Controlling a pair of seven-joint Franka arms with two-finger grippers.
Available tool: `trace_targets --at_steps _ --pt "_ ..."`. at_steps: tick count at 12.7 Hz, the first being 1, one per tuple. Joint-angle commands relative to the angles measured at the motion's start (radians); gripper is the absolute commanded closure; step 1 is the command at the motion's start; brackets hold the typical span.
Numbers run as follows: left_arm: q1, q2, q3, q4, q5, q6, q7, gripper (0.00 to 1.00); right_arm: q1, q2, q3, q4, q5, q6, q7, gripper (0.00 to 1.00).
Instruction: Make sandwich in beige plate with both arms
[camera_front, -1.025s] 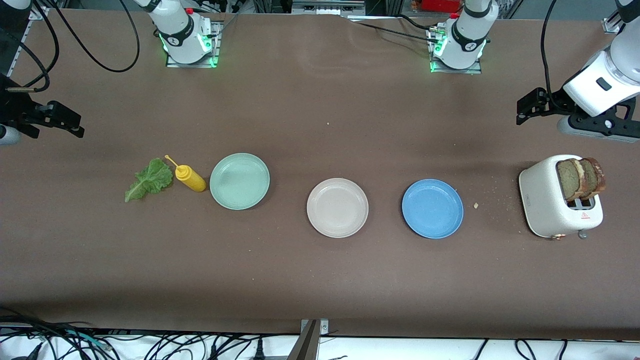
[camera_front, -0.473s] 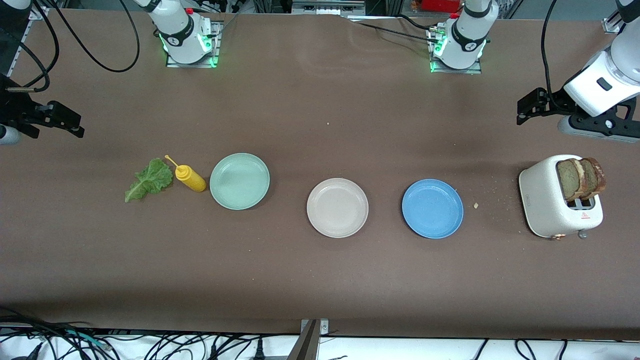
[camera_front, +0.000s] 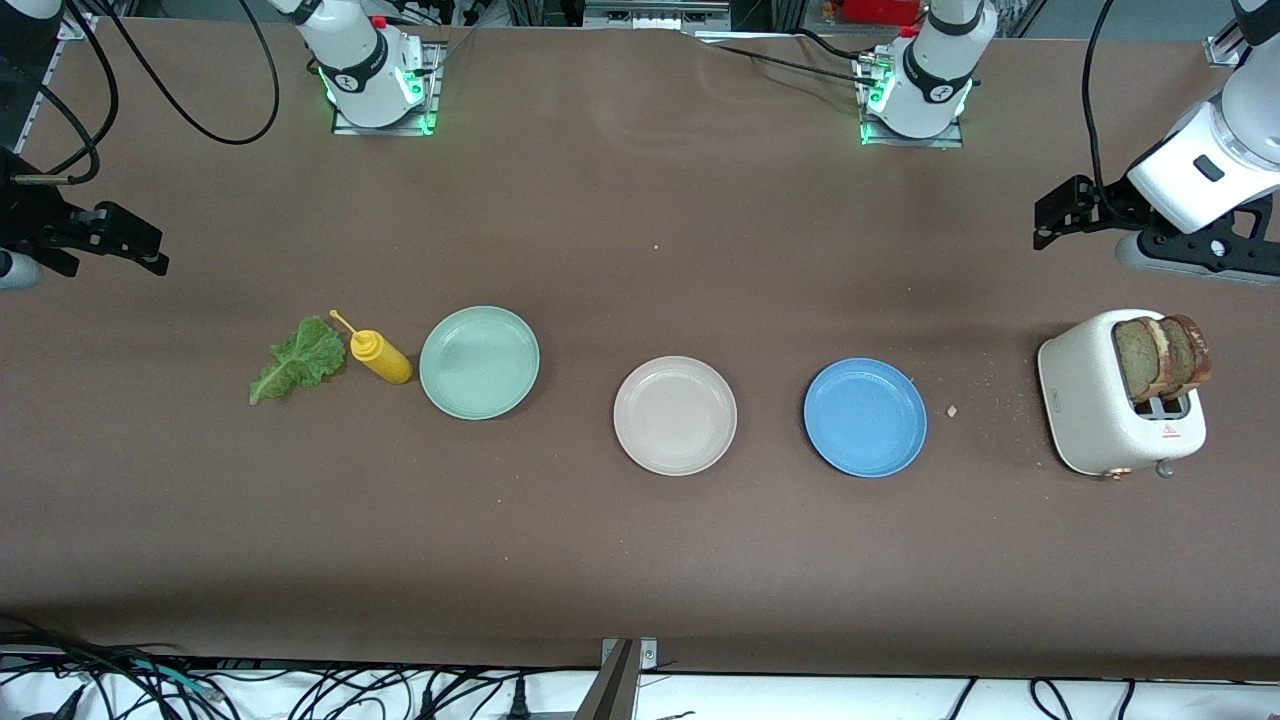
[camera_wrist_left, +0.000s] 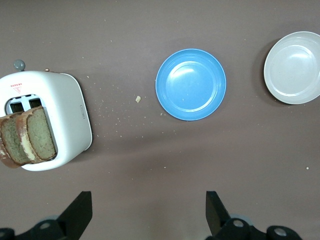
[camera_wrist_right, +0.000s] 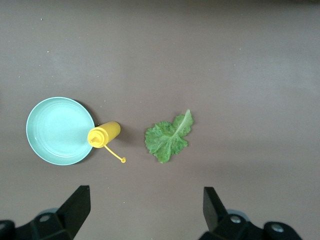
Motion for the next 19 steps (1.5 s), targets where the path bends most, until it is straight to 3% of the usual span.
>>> trace_targets --at_steps 1,19 --pt "0.008 -0.015 -0.007 -0.008 0.025 -0.012 0.013 0.0 0.001 -0.001 0.001 0.002 -0.004 0.003 0.01 0.0" --pt "0.008 -0.013 -0.007 -0.008 0.025 -0.01 0.013 0.0 0.001 -0.001 0.001 0.002 -0.004 0.003 0.01 0.0"
